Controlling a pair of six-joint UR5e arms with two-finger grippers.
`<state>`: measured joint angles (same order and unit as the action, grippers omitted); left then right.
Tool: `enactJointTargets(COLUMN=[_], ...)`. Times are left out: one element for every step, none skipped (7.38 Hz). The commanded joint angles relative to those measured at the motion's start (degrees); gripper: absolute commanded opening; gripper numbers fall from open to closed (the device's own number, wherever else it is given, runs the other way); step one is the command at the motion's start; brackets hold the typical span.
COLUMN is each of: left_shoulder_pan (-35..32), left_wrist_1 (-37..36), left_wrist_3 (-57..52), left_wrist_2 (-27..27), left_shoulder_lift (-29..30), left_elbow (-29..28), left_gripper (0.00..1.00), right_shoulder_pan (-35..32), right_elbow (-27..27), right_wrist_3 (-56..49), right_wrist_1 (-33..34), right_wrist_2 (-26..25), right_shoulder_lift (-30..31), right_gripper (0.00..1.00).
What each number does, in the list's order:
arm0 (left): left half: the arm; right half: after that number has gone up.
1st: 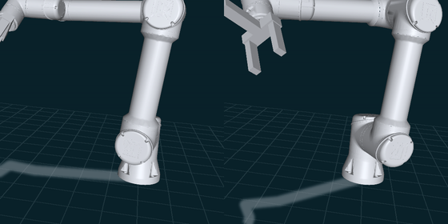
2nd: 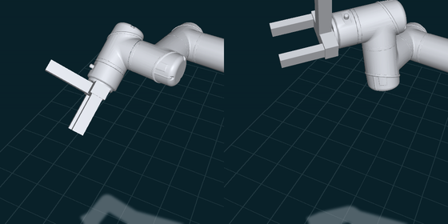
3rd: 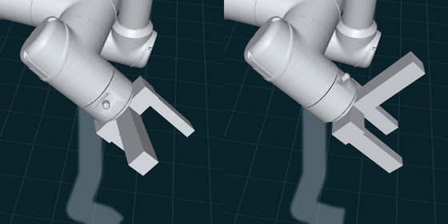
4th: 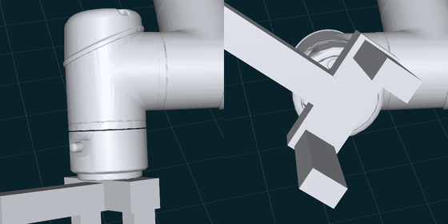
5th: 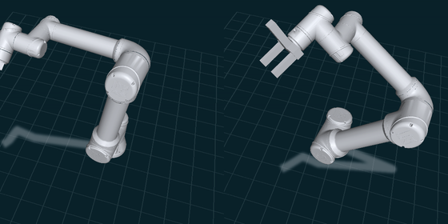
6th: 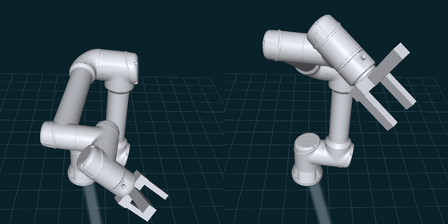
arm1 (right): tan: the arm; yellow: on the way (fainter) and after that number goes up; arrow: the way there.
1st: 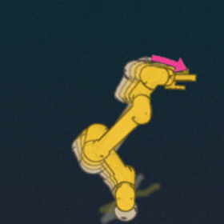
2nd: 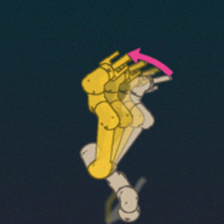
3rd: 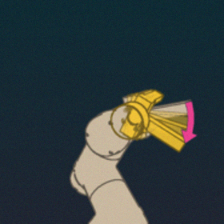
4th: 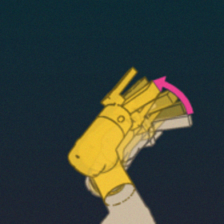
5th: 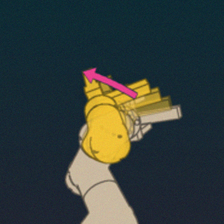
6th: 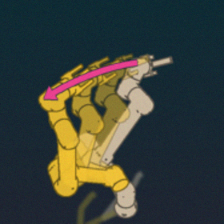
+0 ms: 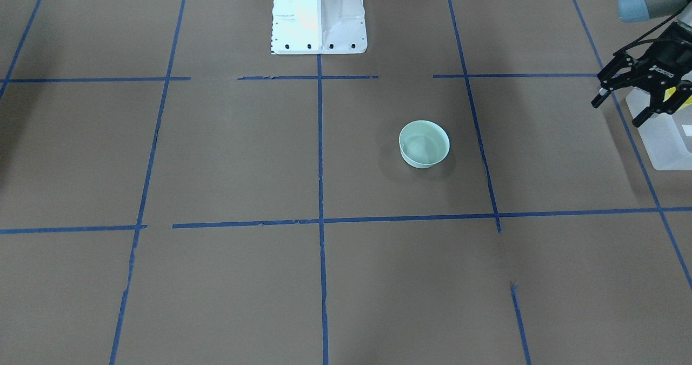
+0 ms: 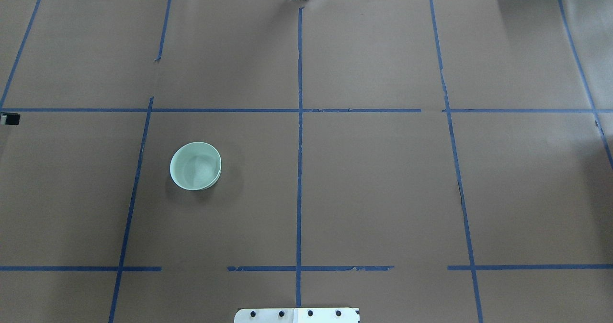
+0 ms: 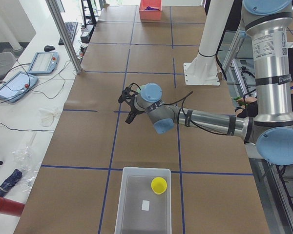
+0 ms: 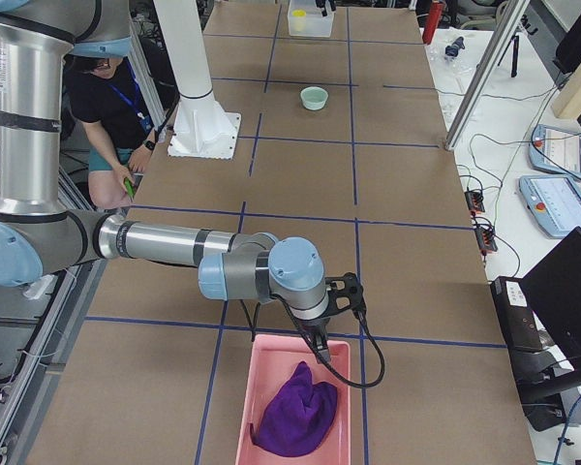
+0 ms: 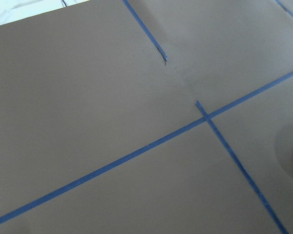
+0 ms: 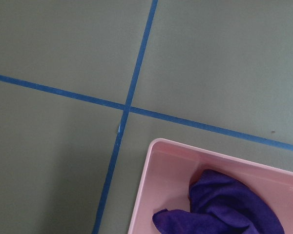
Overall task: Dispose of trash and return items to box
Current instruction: 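Reach the left gripper to the pale green bowl and grasp its rim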
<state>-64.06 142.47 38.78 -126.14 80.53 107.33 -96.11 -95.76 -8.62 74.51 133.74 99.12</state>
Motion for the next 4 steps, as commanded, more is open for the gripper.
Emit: enactJointTargets(left_shoulder_pan=[12.77,17.08,22.26,23.61], left_wrist_1=[0.09,0.0,-1.39,-12.11], left_wrist_3=[18.81,27.67,31.5,32.93], left_wrist_2=[11.14,14.92,22.53,23.82], left_shoulder_lift=[2.25,4.35,5.42,11.6], left_elbow=[1.57,1.83,1.83,2.27], left_gripper=[0.78,0.68,0.69,0.72], right_shoulder_pan=[1.62,1.62,1.62,1.62], right_elbow=[0.04,-0.04,-0.13,-0.13], right_wrist_3=[3.08,2.99,2.99,2.91], right_wrist_1=[-5.24,-5.33,-5.34,-5.34], right_wrist_2=[-0.06,-0.06,-0.15,-0.24], right_shoulder_lift=[2.04,2.13,2.13,2.13], right_gripper=[1.0,1.0,1.0,1.0])
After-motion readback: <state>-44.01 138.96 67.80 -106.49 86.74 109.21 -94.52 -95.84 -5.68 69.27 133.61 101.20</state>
